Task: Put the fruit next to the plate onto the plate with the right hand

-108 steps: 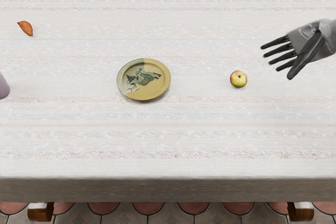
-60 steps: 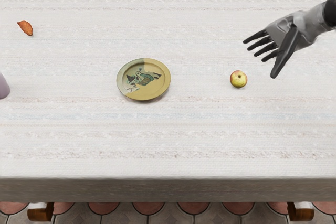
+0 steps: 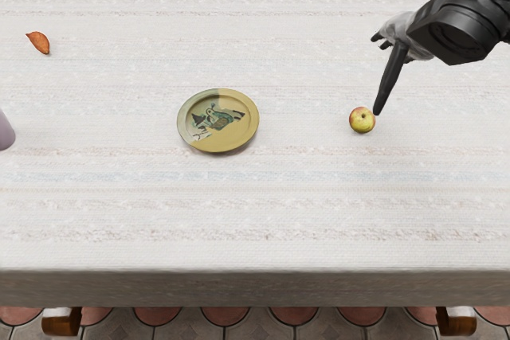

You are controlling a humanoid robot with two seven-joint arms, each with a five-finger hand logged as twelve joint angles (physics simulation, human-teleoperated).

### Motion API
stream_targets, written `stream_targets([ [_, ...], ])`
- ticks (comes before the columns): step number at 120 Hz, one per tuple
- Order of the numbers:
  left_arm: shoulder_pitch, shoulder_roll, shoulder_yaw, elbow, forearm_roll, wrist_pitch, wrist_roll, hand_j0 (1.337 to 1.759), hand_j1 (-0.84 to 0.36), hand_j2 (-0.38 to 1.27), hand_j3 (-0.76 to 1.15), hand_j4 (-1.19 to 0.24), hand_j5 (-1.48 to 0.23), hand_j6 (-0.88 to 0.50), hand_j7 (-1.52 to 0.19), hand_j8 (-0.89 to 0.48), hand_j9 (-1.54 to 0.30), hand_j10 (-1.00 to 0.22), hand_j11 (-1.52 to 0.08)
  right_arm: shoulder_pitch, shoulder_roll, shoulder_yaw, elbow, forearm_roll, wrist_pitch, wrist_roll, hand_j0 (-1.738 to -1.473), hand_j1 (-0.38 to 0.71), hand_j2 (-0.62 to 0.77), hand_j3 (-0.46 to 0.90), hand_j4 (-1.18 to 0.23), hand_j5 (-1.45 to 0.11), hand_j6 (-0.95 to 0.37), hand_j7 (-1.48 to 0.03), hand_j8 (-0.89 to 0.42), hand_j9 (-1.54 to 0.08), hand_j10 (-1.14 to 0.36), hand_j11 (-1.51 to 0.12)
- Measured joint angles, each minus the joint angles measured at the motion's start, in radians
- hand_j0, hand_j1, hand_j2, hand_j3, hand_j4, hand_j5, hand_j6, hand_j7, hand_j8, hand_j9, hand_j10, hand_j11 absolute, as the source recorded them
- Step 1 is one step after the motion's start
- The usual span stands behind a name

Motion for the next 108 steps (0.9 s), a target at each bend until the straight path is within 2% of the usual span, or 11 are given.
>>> stream_targets([
  [28,0.000,0.000,0.000,0.000,0.000,0.000,0.000,1.658,0.35,0.00,0.00,0.00,0.00,0.00,0.00,0.00,0.00,0.00,0.00,-0.075,0.104,-0.008,0.030,0.000,-0.194,0.000,-1.658,-0.35,0.00,0.00,0.00,0.00,0.00,0.00,0.00,0.00,0.00,0.00],
  [59,0.000,0.000,0.000,0.000,0.000,0.000,0.000,1.658,0.35,0.00,0.00,0.00,0.00,0.00,0.00,0.00,0.00,0.00,0.00,-0.108,0.133,-0.020,0.024,-0.002,-0.363,0.000,-1.658,-0.33,0.00,0.00,-0.02,-0.02,-0.02,-0.02,-0.02,-0.02,-0.02,-0.02],
  [86,0.000,0.000,0.000,0.000,0.000,0.000,0.000,1.658,0.35,0.00,0.00,0.00,0.00,0.00,0.00,0.00,0.00,0.00,0.00,-0.223,0.233,0.007,-0.080,-0.012,-0.433,0.000,-1.658,-0.29,-0.01,0.00,-0.05,-0.06,-0.05,-0.06,-0.05,-0.06,-0.05,-0.06],
  [108,0.000,0.000,0.000,0.000,0.000,0.000,0.000,1.658,0.35,0.00,0.00,0.00,0.00,0.00,0.00,0.00,0.00,0.00,0.00,-0.305,0.251,0.034,-0.167,-0.063,-0.444,0.000,-1.658,-0.25,-0.02,0.00,-0.09,-0.11,-0.09,-0.11,-0.09,-0.11,-0.09,-0.11],
])
